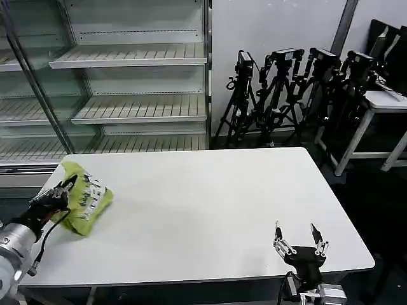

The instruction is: Fold and organize the clothes.

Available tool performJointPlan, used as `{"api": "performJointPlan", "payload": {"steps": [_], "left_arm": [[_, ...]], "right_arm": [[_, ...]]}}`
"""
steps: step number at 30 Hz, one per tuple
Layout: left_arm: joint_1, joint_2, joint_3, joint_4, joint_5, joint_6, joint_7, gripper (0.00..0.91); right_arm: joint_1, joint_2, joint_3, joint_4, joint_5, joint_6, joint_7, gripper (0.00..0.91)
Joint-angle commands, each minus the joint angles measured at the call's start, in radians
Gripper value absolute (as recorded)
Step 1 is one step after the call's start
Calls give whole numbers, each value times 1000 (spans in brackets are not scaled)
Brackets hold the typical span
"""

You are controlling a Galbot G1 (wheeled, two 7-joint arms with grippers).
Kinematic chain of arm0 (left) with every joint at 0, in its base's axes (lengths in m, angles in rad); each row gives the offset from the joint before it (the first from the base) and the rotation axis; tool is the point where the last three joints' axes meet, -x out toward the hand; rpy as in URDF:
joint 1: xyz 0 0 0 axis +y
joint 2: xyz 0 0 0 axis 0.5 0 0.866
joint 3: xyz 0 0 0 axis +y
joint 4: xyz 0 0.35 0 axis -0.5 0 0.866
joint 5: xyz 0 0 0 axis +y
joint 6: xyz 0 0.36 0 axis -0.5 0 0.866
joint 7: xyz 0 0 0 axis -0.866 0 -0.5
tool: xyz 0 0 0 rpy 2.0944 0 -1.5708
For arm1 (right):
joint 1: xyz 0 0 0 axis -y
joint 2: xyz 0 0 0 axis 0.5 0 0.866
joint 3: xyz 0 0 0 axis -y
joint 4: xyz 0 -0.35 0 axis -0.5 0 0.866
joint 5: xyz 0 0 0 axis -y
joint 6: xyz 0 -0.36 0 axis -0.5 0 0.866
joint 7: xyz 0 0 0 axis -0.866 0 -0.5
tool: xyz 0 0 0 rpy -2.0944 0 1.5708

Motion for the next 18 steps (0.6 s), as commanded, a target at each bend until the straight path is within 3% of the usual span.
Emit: {"api": "performJointPlan", "payload": {"steps": [1,8,18], "left_arm": [[72,-31,467,-60,675,-37,14,40],[-40,-235,764,16,821,-48,-22,40],[-170,-363,882,65,654,0,-56,40]], "right_arm": [[3,-5,12,-12,9,4,0,907],[-8,-5,22,-15,3,3,2,907],[-18,4,15,-29,-12,5,1,907]]}}
